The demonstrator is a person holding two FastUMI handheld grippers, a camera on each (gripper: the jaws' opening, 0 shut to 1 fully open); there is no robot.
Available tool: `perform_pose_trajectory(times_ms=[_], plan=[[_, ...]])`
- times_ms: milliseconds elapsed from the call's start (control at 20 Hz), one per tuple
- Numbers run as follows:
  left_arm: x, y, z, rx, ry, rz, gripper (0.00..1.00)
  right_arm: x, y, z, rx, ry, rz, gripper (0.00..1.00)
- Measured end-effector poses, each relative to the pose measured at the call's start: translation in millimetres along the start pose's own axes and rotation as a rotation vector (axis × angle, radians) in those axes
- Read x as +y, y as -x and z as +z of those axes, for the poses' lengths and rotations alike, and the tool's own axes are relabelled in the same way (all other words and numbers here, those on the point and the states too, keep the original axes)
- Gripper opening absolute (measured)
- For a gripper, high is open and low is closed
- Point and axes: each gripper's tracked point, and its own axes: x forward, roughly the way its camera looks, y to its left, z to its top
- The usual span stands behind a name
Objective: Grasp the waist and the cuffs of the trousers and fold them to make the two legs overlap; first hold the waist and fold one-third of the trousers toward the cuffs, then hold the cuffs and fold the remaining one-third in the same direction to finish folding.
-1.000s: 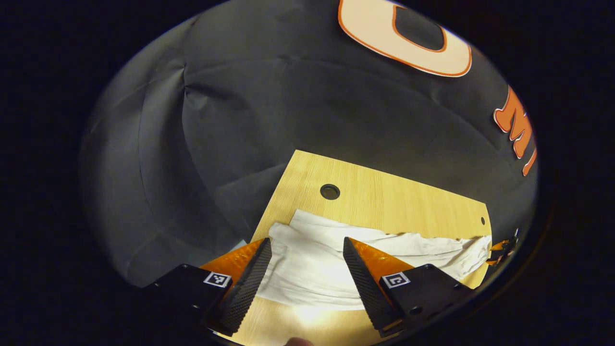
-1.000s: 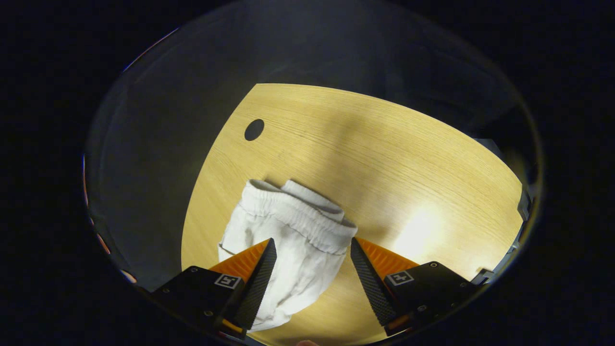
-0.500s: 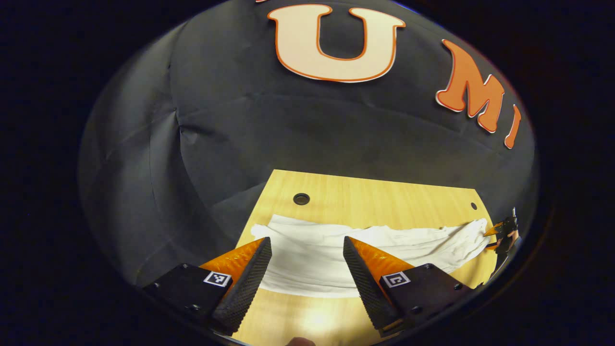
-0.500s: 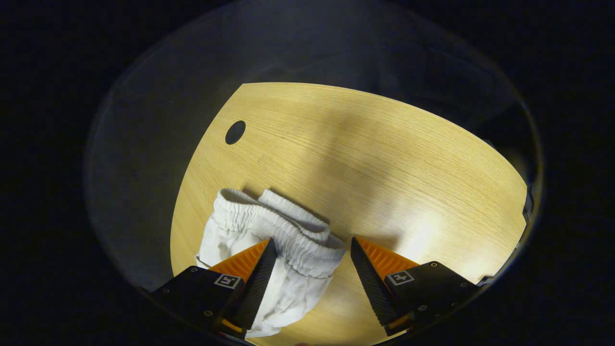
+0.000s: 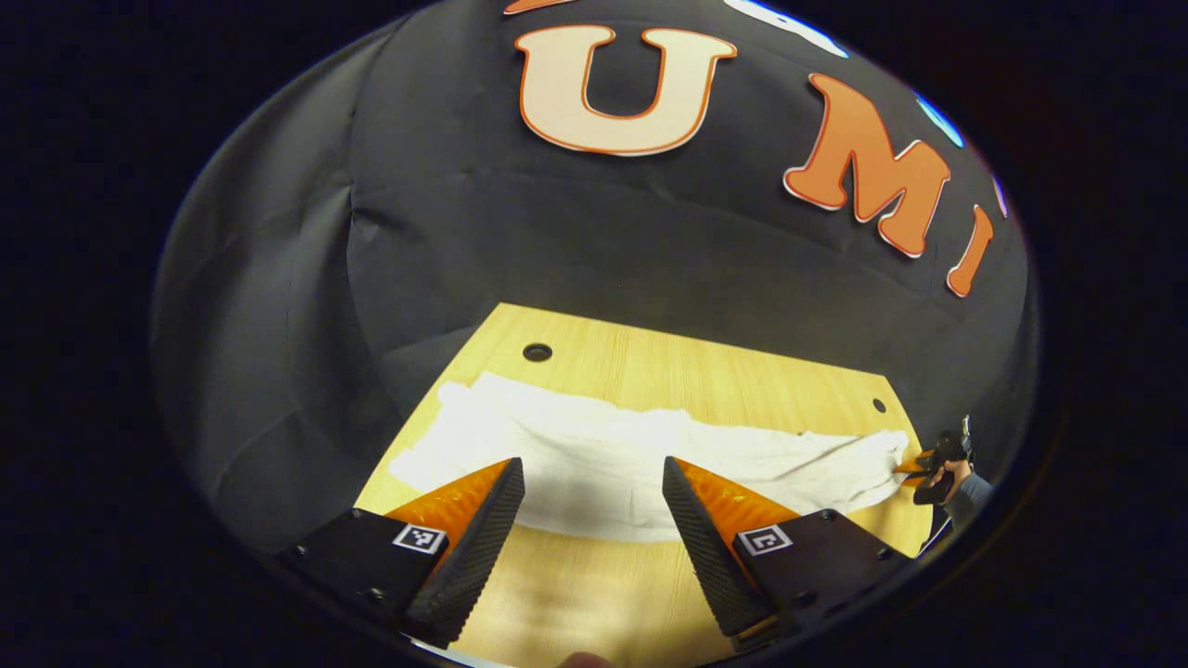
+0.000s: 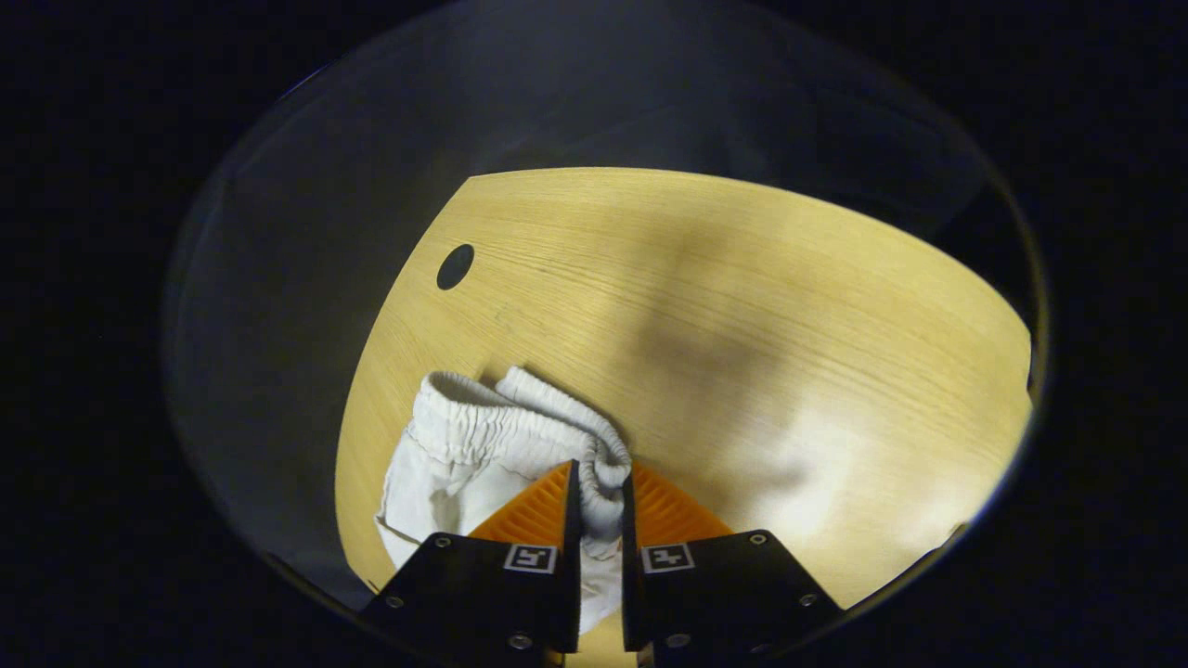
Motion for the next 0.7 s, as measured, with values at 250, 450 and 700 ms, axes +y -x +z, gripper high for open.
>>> perform_pose_trajectory(times_ms=[250,450,700], plan=[[-16.9,4.8,-12.4,-0.01,-0.031,0.003,1.0,10.9,23.8,-1.6,-0.018,0.046,0.067,0.16],[-24.2,11.2,-12.0,-0.024,-0.071,-0.013,1.0,18.6,67.8,0.6,-0.076,0.074,0.15,0.13],[-25.0,11.2,-13.0,-0.021,-0.075,-0.035,0.98,17.0,133.7,46.1,-0.137,0.112,0.233,0.08]])
